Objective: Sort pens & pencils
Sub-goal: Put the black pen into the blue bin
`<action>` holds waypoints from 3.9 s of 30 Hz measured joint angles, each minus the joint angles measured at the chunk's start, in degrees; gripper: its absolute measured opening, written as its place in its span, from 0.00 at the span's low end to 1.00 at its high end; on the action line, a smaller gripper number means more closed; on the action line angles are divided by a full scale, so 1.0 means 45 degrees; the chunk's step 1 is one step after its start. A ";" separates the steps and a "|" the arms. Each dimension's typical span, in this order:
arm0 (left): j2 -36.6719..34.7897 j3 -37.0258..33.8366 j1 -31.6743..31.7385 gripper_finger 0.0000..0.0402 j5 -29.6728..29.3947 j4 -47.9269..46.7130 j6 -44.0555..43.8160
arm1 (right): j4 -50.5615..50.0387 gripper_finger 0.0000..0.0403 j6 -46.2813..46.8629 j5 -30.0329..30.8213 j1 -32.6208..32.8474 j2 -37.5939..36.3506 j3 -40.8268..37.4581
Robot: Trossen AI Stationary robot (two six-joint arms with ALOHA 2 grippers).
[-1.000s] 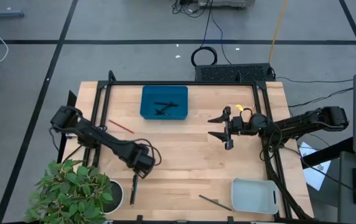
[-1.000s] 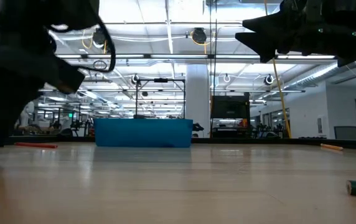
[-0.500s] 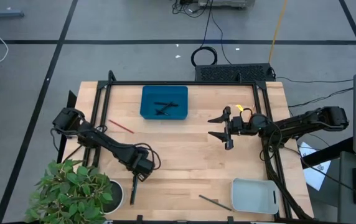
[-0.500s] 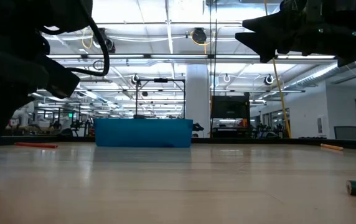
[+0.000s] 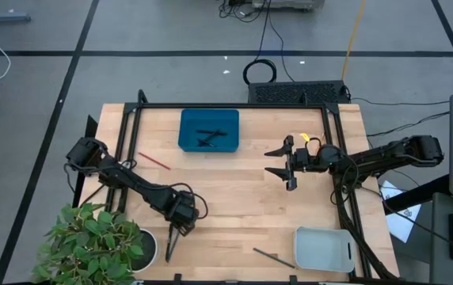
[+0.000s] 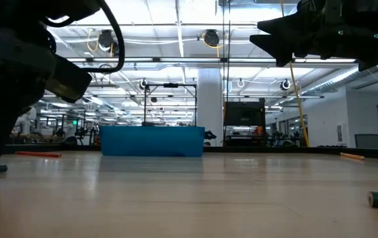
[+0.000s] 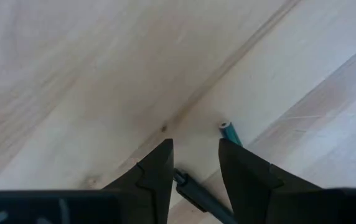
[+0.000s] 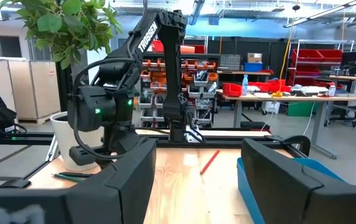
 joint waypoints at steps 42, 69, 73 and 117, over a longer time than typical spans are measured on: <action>-0.0194 0.0520 -0.1864 0.33 0.0182 -0.1160 -0.2958 | -0.0223 0.56 -0.0005 -0.0005 0.0000 -0.0005 0.0000; 0.0806 0.0559 -0.2132 0.33 0.0246 -0.0446 -0.2990 | -0.0345 0.56 -0.0007 0.0000 -0.0005 -0.0005 -0.0010; 0.0811 0.0559 -0.2077 0.33 0.0093 -0.0437 -0.2727 | -0.0359 0.56 -0.0006 0.0000 -0.0005 -0.0005 -0.0010; 0.0351 0.0493 0.1549 0.02 -0.1994 0.0532 0.3160 | -0.0423 0.56 -0.0005 0.0000 -0.0005 0.0000 -0.0010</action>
